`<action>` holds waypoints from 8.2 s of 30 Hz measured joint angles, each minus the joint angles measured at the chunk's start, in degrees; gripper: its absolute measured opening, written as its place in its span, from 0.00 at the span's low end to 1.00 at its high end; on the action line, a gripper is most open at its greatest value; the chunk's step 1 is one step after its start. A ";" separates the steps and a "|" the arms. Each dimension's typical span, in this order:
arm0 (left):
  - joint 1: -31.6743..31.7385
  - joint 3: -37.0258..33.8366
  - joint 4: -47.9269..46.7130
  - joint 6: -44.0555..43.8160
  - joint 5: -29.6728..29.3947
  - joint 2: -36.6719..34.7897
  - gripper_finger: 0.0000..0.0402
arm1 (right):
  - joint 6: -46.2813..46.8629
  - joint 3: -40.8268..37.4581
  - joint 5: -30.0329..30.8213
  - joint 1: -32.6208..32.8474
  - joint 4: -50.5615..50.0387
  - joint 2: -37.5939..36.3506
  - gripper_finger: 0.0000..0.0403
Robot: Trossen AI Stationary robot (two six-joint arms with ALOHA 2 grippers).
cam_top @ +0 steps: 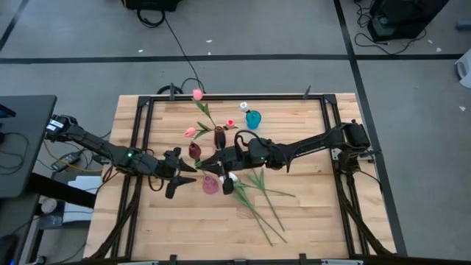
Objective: Sort flowers into vase by color
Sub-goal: Put the red flower into the purple vase, then put the white flower into the blue vase
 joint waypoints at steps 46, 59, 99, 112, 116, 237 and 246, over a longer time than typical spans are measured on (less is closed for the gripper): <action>0.07 0.00 -0.46 -0.17 2.86 -4.11 0.45 | 27.84 0.00 5.10 -2.35 -78.01 -1.17 0.26; 0.04 0.00 0.21 0.45 3.18 -4.00 0.45 | 45.28 -6.64 5.17 -4.54 -79.13 -1.12 0.25; -0.02 0.00 -12.68 -2.45 0.85 -13.73 0.45 | 39.94 -14.73 9.68 -3.51 -69.40 -4.68 0.03; 0.00 0.00 -6.78 3.58 0.81 -14.08 0.45 | 2.44 -14.69 18.45 -1.22 -30.29 -9.69 0.02; 0.00 0.00 -6.96 3.35 0.24 -14.08 0.45 | -6.86 -14.80 20.39 -0.66 -20.58 -13.04 0.02; 0.07 6.38 -14.04 8.00 -0.78 -17.16 0.45 | 18.49 -7.30 1.92 0.74 -64.43 -3.97 0.41; 0.06 6.36 -12.30 7.79 -1.61 -17.14 0.45 | 20.79 -7.71 2.11 2.37 -68.48 -1.17 0.41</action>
